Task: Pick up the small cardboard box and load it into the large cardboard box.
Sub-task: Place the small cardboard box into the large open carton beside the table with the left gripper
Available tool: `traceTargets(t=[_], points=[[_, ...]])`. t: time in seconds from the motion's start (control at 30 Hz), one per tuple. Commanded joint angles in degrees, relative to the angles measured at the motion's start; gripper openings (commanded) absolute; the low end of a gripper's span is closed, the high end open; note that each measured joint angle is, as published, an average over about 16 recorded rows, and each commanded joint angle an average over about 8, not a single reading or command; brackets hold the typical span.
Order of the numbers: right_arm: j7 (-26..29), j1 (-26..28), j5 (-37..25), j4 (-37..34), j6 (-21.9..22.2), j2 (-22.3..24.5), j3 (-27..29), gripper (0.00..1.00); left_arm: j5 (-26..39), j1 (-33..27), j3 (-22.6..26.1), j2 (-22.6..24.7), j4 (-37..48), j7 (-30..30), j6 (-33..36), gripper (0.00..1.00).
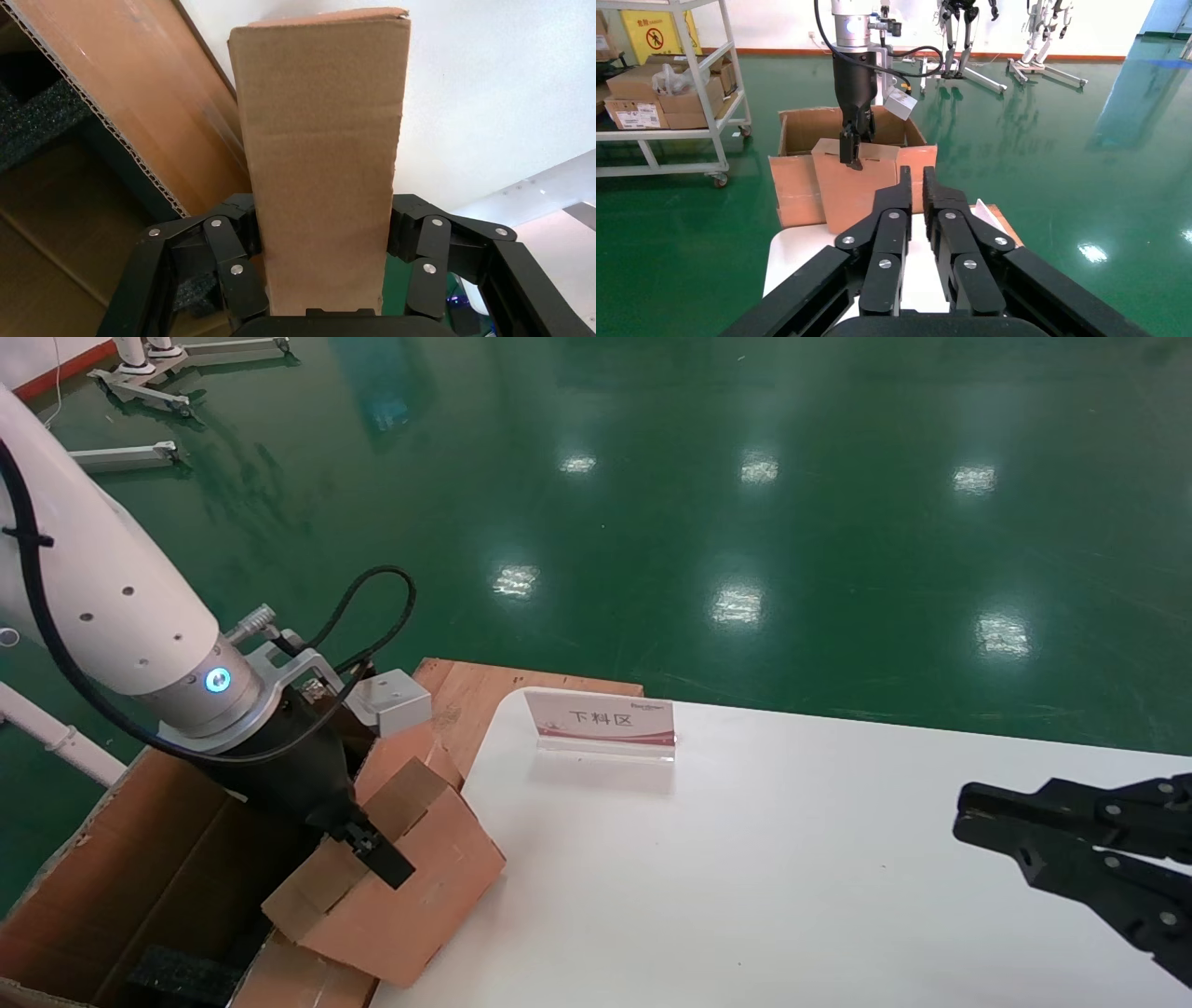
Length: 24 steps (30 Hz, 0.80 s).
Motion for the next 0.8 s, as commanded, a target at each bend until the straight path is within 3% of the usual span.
traceTargets(t=[0.03,0.2,0.23,0.57,0.8], points=[[0.0,0.0,0.0,0.0,0.0,0.0,0.0,0.3,-0.6,0.1,-0.2,0.1,0.5,0.5,-0.4,0.0],[0.0,0.0,0.0,0.0,0.0,0.0,0.0,0.92,-2.4,-2.9,-1.7,-0.5,0.9,1.4,-0.3,0.0],[0.0,0.0,0.0,0.0,0.0,0.0,0.0,1.0,-2.8,-3.8,-2.1,-0.7,1.0,1.6,-0.2,0.0],[0.0,0.0,0.0,0.0,0.0,0.0,-0.1,1.0,-3.7,-14.1,-5.0,-2.5,3.6,4.1,1.6,0.0],[-0.1,0.0,0.1,0.0,0.0,0.0,-0.1,1.0,-2.1,-24.0,-2.9,-2.7,7.1,6.2,2.9,0.0]])
